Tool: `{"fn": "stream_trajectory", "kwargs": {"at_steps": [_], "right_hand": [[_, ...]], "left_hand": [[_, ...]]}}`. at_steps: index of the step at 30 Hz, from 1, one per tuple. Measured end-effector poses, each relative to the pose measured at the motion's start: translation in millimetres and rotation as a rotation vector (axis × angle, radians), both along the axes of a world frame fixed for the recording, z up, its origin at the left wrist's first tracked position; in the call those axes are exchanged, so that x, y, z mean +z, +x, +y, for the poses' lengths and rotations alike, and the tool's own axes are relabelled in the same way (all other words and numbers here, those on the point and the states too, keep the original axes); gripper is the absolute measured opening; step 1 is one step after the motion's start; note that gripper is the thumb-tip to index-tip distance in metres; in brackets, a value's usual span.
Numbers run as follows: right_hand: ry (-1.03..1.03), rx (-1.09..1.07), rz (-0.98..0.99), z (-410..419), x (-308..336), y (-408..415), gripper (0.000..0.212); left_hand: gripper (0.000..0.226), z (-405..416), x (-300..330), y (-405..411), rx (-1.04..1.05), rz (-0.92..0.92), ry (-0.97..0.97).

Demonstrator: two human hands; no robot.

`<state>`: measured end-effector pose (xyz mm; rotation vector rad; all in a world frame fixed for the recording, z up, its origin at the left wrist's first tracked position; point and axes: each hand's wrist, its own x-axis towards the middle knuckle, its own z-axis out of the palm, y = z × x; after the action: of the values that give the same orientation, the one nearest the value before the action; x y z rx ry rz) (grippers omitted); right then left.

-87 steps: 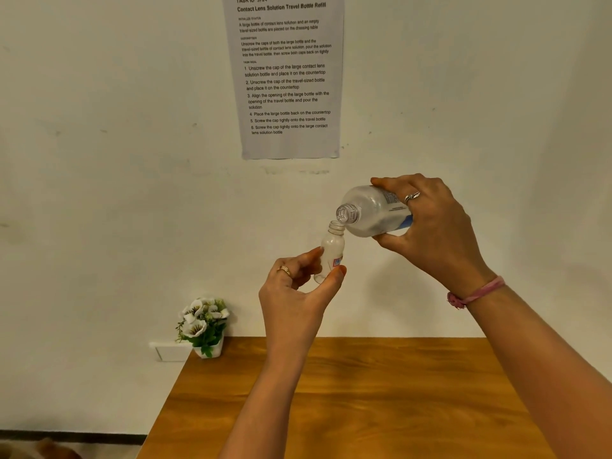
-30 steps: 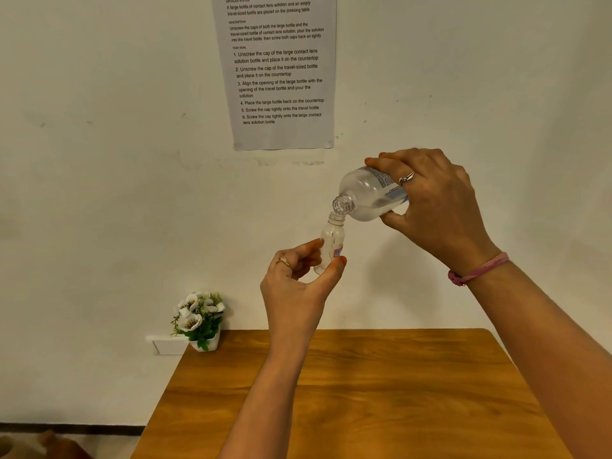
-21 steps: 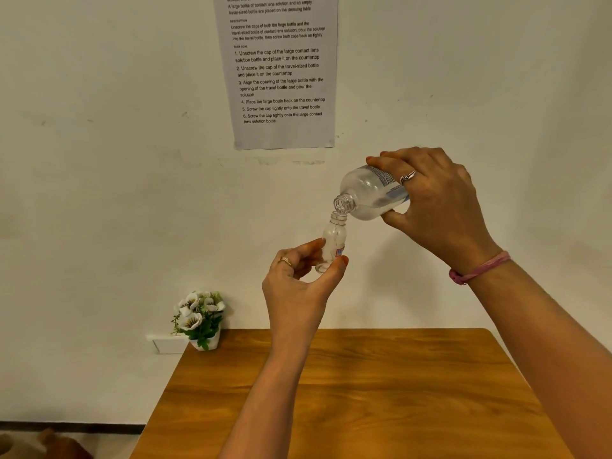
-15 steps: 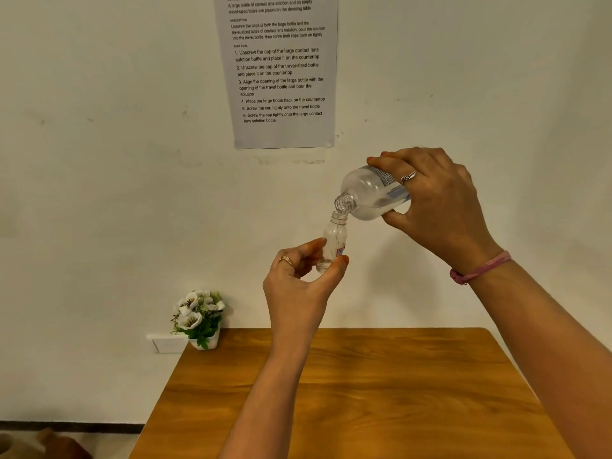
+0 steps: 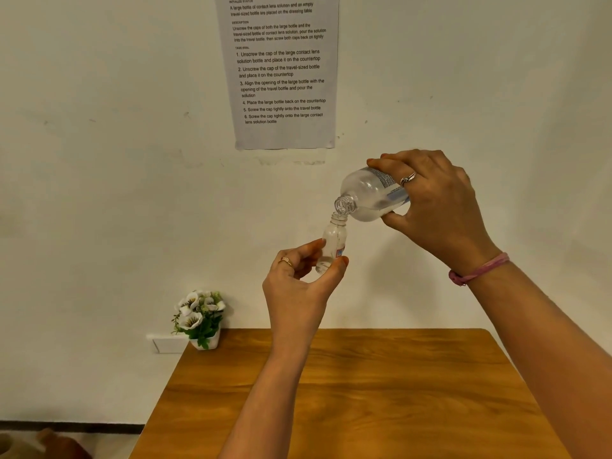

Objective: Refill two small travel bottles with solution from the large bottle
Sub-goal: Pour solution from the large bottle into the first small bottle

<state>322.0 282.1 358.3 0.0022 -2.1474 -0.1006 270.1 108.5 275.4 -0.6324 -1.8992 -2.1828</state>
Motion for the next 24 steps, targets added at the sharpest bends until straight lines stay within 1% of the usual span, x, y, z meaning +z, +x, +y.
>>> {"fn": "stream_trajectory", "kwargs": {"at_steps": [24], "right_hand": [[0.002, -0.003, 0.001, 3.9, -2.5, -2.0, 0.06]], "left_hand": [[0.032, 1.2, -2.7, -1.6, 0.006, -0.016, 0.0]]}}
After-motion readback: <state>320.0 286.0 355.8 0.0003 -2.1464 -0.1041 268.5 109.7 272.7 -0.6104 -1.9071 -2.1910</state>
